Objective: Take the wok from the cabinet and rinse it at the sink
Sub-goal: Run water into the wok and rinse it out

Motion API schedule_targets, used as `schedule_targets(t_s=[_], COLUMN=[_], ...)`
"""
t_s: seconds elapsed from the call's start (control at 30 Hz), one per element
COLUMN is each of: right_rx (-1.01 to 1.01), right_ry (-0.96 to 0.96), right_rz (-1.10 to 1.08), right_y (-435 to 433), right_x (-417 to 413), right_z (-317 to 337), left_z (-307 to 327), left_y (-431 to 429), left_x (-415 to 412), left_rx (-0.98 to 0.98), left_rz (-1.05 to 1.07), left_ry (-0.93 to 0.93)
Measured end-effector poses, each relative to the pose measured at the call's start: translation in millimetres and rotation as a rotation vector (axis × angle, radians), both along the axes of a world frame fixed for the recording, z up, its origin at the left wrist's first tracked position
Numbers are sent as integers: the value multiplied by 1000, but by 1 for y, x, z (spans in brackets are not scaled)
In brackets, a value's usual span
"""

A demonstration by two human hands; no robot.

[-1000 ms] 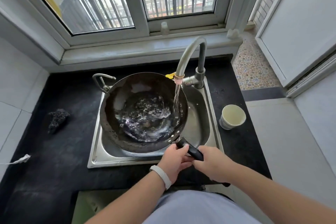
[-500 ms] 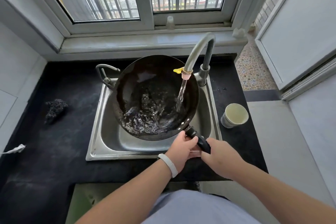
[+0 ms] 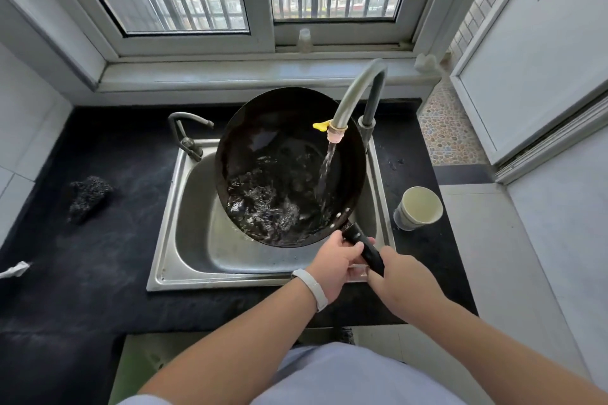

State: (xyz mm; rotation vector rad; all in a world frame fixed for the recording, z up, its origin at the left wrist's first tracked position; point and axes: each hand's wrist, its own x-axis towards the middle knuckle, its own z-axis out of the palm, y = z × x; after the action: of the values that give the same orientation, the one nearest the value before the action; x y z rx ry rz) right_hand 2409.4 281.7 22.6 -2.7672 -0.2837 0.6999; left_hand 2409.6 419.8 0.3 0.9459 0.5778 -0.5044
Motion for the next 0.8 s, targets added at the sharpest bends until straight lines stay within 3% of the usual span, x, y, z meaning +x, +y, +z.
schedule_targets(t_s=[0.23,0.8], right_rx=[61,-29], right_ry=[-23,-50], right_rz=[3,44], right_y=[8,19], right_x=[11,17], right_z=[-6,-4], left_z=[-8,-4], left_y=[10,21], left_x=[11,23], left_rx=[108,21], left_rz=[-42,-22], left_ry=[5,18])
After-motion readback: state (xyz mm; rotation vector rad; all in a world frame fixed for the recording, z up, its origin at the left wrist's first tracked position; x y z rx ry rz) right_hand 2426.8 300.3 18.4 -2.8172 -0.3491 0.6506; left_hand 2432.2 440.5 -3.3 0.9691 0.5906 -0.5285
